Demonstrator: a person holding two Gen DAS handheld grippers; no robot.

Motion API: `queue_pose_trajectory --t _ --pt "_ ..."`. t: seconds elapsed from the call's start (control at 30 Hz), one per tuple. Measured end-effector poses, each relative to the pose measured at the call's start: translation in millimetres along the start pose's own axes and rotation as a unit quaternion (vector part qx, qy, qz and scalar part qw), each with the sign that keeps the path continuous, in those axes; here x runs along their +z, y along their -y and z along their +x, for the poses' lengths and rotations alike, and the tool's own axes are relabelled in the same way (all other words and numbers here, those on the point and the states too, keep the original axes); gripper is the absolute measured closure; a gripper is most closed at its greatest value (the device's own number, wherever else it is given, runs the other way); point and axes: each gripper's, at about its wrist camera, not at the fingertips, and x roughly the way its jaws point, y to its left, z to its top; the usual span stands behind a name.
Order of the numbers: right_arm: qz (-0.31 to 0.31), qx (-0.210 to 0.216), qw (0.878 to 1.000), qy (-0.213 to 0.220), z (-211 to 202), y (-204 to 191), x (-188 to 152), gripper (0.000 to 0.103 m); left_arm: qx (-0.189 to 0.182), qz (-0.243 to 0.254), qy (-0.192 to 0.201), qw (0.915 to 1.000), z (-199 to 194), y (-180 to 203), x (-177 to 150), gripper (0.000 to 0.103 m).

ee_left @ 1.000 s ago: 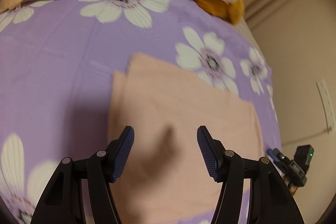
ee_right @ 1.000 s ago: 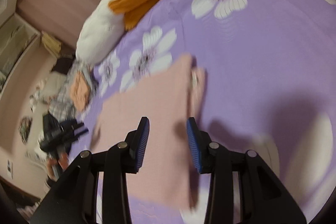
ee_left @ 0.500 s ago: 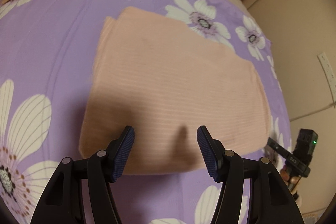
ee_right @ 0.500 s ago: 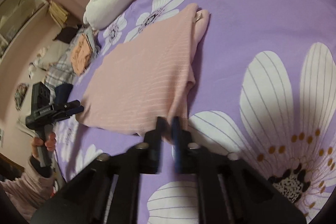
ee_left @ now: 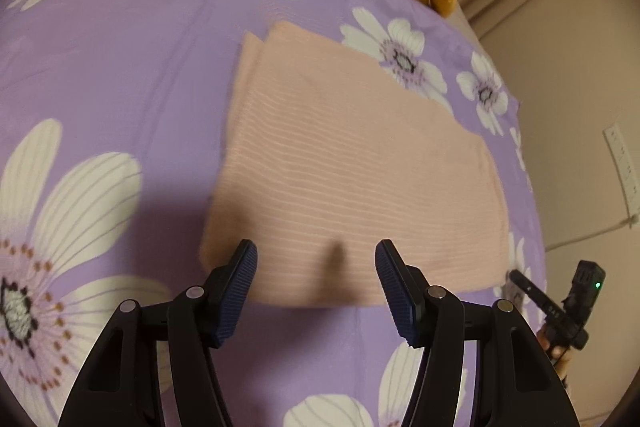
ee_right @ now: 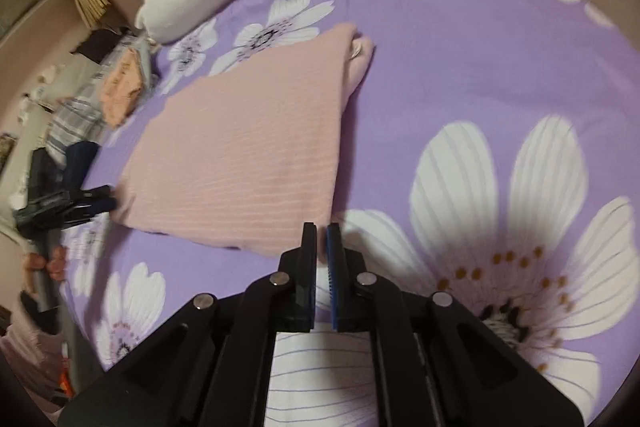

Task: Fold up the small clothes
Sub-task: 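Straighten the folded sweater edge with the right tool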

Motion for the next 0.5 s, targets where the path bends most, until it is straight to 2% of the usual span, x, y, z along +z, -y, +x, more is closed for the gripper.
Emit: queue_pose_trajectory --t 0.1,0.17,0.3,0.5 --pt "0.003 -0.004 1.000 0.006 -7 -4 5 0.089 -0.002 -0.019 0.013 0.9997 -13 -14 -4 0.042" --pt "-0.001 -0.008 1.000 0.012 -11 -10 7 0.066 -0.001 -0.032 0.018 0.9993 -19 -26 -7 0.039" --pt "-0.014 0.024 0.999 0.024 -16 -30 6 0.063 -0.004 -0.056 0.019 0.9983 -20 -40 -8 0.039" --pt "-0.024 0.079 0.996 0.016 -1 -64 8 0.063 -0.049 -0.090 0.016 0.9946 -7 -53 1 0.039"
